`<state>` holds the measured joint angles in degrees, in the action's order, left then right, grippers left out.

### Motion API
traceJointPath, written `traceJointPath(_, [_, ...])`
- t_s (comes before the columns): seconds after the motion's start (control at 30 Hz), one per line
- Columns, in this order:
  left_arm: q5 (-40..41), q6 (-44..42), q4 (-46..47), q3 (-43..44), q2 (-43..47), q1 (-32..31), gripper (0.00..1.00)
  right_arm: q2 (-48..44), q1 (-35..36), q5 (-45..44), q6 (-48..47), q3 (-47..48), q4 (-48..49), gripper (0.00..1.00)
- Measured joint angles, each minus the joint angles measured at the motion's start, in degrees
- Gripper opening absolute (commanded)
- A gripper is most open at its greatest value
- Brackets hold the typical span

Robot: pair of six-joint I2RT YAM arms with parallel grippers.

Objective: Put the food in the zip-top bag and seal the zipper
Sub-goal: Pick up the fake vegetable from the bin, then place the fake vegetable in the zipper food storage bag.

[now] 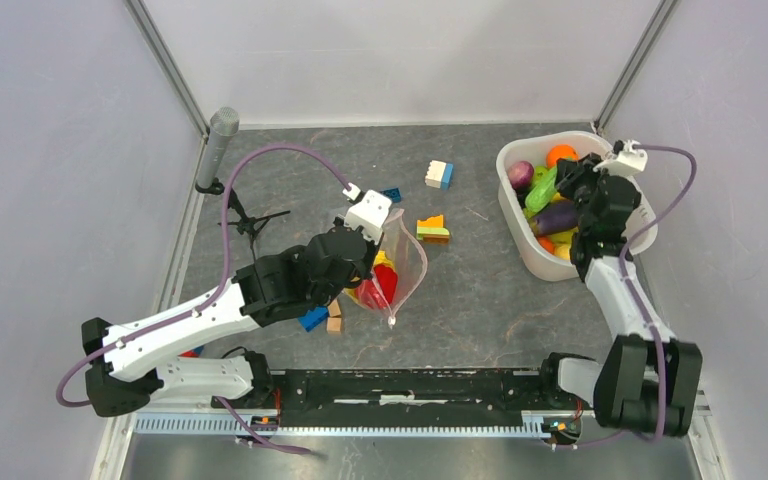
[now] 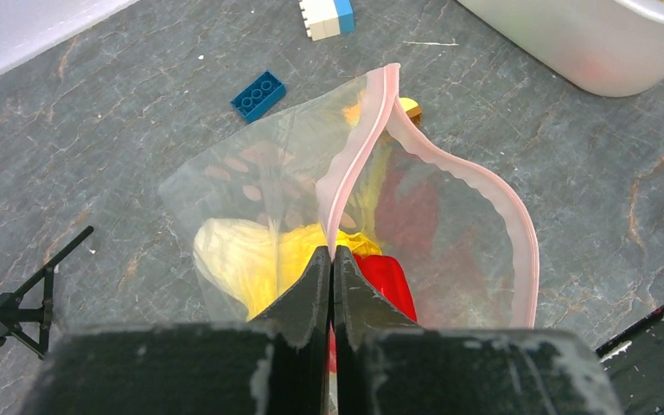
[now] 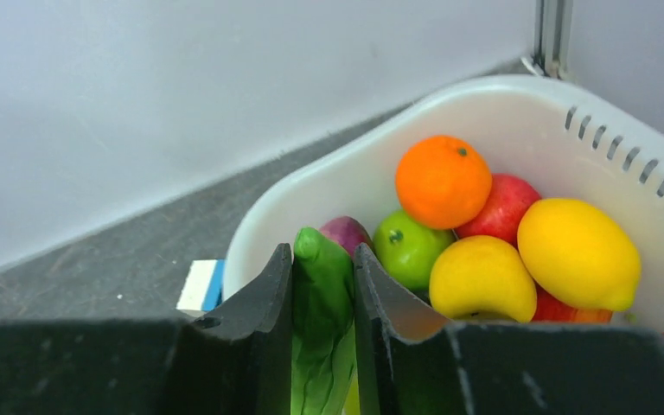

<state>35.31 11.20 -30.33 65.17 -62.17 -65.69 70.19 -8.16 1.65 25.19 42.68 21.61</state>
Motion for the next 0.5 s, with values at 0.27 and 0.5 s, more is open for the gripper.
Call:
traceJointPath(0.27, [-1.01, 0.13, 0.00, -0.22, 0.00, 0.02, 0.02, -16.68, -0.11, 5.55, 0.68, -11.61, 11.43, 0.03])
traceJointPath(0.5, [-1.88, 0.50, 0.15, -0.31, -0.02, 0.11, 0.02, -26.14, 5.86, 18.36, 6.19, -16.44, 22.91, 0.00])
